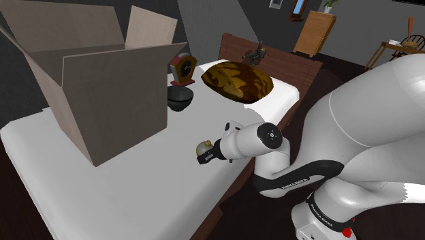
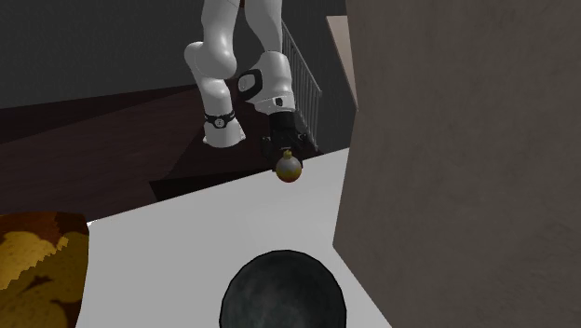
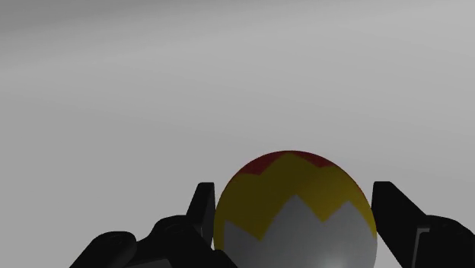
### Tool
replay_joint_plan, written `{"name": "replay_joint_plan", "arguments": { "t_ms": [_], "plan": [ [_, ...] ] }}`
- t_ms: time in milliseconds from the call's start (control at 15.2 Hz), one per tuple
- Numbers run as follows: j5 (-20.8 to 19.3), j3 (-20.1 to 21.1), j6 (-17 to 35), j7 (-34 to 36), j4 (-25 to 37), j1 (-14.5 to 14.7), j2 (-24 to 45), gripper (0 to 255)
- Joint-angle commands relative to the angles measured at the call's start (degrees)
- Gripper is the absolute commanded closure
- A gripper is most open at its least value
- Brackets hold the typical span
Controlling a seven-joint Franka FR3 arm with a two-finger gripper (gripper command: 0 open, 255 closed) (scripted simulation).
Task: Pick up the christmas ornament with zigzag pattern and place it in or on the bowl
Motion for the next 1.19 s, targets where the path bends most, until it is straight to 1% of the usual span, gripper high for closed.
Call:
{"name": "replay_joint_plan", "arguments": {
  "t_ms": [0,528,792,1122],
  "plan": [
    [-0.01,0.02,0.01,0.00,0.01,-0.01,0.00,255],
    [-0.01,0.02,0.01,0.00,0.01,-0.02,0.00,255],
    [0.82,-10.77,-4.13,-2.54,-0.55,10.46,1.25,255],
    [1.43,-24.49,-9.50,-5.17,-0.84,23.67,1.14,255]
  ]
}}
